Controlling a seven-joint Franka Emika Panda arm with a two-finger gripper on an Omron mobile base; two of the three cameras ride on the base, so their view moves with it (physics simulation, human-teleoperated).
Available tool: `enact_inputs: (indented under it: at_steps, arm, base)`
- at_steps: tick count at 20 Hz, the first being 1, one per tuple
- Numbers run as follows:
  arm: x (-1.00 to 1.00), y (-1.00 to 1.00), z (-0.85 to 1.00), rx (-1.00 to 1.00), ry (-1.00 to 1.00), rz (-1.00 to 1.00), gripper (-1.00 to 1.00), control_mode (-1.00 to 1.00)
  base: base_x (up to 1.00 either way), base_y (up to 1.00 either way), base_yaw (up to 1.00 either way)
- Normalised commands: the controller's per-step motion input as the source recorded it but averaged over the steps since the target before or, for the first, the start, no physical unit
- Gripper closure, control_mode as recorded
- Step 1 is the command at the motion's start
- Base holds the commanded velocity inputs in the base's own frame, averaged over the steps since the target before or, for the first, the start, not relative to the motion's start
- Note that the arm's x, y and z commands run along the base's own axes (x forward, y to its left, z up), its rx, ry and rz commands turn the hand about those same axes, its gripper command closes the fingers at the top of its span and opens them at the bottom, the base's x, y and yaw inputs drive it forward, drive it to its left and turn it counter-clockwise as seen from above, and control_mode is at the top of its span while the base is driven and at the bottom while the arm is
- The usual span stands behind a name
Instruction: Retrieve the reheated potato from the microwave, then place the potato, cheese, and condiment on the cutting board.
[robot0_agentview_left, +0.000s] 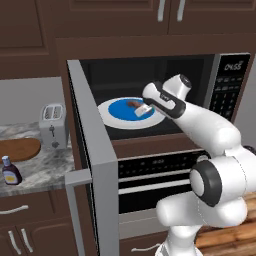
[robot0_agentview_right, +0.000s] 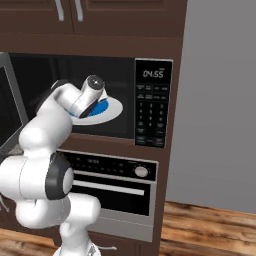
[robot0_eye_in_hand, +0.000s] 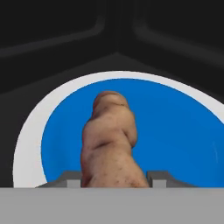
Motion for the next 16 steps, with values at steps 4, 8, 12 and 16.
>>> enact_inputs:
  at_steps: [4, 8, 12, 16]
  arm:
    - [-0.6, 0.0, 0.1, 0.07, 0.0, -0.12, 1.0, -1.0]
    - [-0.56, -0.03, 0.29, 0.09, 0.0, -0.11, 1.0, -1.0]
    - [-0.7, -0.07, 0.28, 0.07, 0.0, -0.1, 1.0, -1.0]
    - [-0.79, -0.09, 0.12, 0.03, -0.01, -0.14, 1.0, -1.0]
  base:
    - [0.0, 0.0, 0.0]
    - [0.0, 0.0, 0.0]
    - [0.0, 0.0, 0.0]
    - [0.0, 0.0, 0.0]
